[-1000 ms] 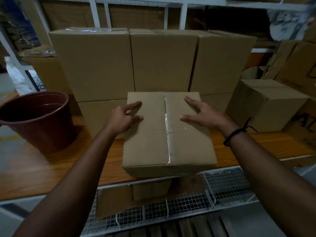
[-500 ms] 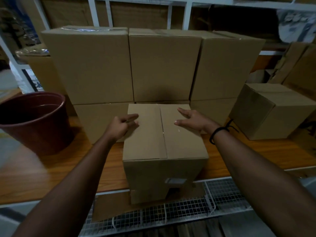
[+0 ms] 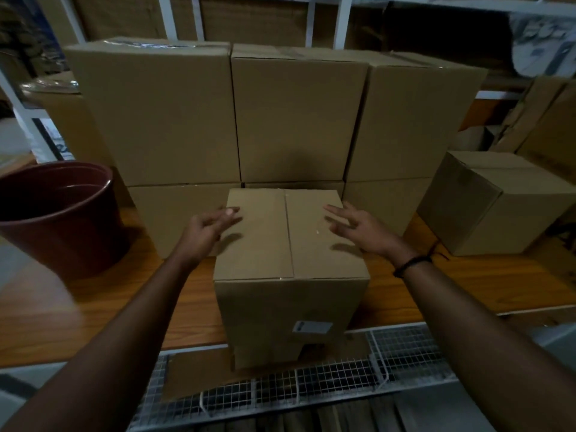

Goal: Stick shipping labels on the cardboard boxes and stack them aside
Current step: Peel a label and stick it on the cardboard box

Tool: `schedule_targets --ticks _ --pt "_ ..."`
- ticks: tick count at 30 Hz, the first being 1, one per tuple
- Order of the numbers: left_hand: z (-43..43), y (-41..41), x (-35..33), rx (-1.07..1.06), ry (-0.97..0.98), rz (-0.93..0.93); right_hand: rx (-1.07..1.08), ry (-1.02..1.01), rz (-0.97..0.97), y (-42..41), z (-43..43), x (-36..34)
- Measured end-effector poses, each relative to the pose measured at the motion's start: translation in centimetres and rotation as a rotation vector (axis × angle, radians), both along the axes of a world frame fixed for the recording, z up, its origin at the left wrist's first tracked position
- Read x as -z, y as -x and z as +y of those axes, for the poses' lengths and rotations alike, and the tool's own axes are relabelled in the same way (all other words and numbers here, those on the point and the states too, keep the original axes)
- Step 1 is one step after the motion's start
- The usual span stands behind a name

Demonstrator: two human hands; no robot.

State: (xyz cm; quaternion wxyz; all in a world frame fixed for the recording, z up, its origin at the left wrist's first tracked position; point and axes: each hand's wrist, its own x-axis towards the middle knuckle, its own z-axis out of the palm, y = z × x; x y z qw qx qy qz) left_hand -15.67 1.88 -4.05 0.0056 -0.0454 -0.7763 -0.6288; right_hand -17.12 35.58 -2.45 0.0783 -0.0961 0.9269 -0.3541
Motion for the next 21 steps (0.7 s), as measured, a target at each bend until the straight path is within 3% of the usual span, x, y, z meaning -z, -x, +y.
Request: schedule_targets --ticks 6,15,21 --pt "-0.7 -3.3 1.5 0.132 -0.009 -0.026 -0.081 0.100 -0.006 -7.0 1.8 2.5" --pt "0.0 -3.6 2.0 0.178 -0.039 -0.051 0.008 0.034 0.140 -7.5 -0.1 4.3" --pt "-1.7 -7.8 7.5 0.069 0.142 0.408 0.098 0.180 0.332 -10.9 -0.3 7.0"
